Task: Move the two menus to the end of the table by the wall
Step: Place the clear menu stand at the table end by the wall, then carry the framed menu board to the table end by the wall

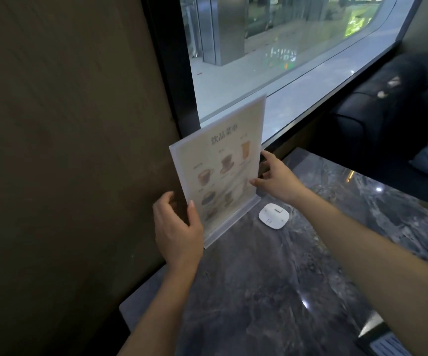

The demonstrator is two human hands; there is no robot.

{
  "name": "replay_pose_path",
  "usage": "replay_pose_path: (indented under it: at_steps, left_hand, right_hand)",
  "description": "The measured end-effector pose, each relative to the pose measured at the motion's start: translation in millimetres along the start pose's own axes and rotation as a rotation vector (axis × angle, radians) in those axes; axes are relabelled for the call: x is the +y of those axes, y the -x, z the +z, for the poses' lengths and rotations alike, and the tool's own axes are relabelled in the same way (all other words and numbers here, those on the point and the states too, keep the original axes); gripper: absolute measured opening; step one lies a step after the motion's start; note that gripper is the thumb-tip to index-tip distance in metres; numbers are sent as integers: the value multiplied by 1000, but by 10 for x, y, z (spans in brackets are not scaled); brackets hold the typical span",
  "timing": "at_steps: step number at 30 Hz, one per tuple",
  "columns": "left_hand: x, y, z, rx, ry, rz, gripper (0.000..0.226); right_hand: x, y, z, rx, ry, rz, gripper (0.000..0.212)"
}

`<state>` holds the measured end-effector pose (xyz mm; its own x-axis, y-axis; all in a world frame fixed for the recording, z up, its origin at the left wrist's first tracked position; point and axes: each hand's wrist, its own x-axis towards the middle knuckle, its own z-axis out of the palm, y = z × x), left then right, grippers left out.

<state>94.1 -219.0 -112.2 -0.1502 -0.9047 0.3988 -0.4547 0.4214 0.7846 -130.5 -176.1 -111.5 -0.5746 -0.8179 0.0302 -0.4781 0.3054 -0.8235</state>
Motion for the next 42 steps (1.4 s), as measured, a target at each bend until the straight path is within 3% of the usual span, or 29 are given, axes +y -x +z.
replay_pose_path:
  at_steps: [4, 7, 13, 20, 25, 36, 42]
  left_hand:
    - [175, 106, -85, 40, 90, 208, 34]
    - [374, 143, -72, -30, 80, 317, 38]
    - [856, 217, 38, -233, 89, 368, 46]
    - [1516, 502, 115, -340, 222, 511, 47]
    - [1942, 855, 194, -491, 341, 572, 45]
    - [2413, 1600, 439, -749, 559, 547, 27]
    - [2337, 1750, 623, -695, 586, 515, 26]
  right_hand:
    - [-89, 146, -136, 0, 330, -8, 64]
    - [-237, 267, -320, 43, 567, -62, 60]
    - [-626, 614, -834, 78, 782, -93, 54]
    - [-943, 1344, -1621, 178, 852, -57, 52]
    - [-988, 2012, -2098, 182, 757, 44, 51]
    - [-578, 3347, -2656, 278, 571, 283, 45]
    - [-234, 3765, -2742, 339, 548, 428, 43]
